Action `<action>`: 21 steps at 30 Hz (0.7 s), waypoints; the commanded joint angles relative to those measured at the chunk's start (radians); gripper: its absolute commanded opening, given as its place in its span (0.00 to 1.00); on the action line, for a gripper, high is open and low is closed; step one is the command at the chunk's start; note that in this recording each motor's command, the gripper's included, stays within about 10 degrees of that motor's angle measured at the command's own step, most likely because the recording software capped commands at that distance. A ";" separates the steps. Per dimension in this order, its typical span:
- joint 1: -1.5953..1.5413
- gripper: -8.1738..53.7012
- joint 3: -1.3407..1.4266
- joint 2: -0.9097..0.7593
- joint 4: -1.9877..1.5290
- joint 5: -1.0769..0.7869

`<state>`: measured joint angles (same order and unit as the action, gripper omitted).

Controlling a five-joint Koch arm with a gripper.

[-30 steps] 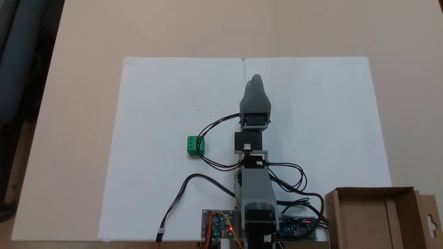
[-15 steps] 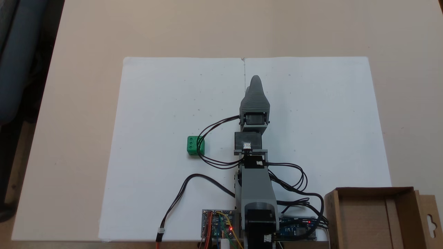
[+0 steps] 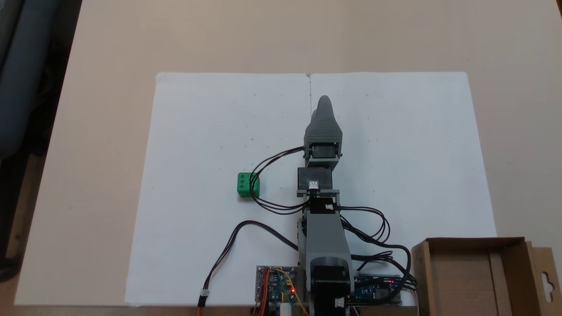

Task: Grasp a green dice and put it in the bin.

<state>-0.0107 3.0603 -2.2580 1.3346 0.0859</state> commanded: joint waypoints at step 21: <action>-0.021 0.85 0.067 -0.107 0.018 -0.064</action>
<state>-0.0199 3.0603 -2.2580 1.3346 0.0782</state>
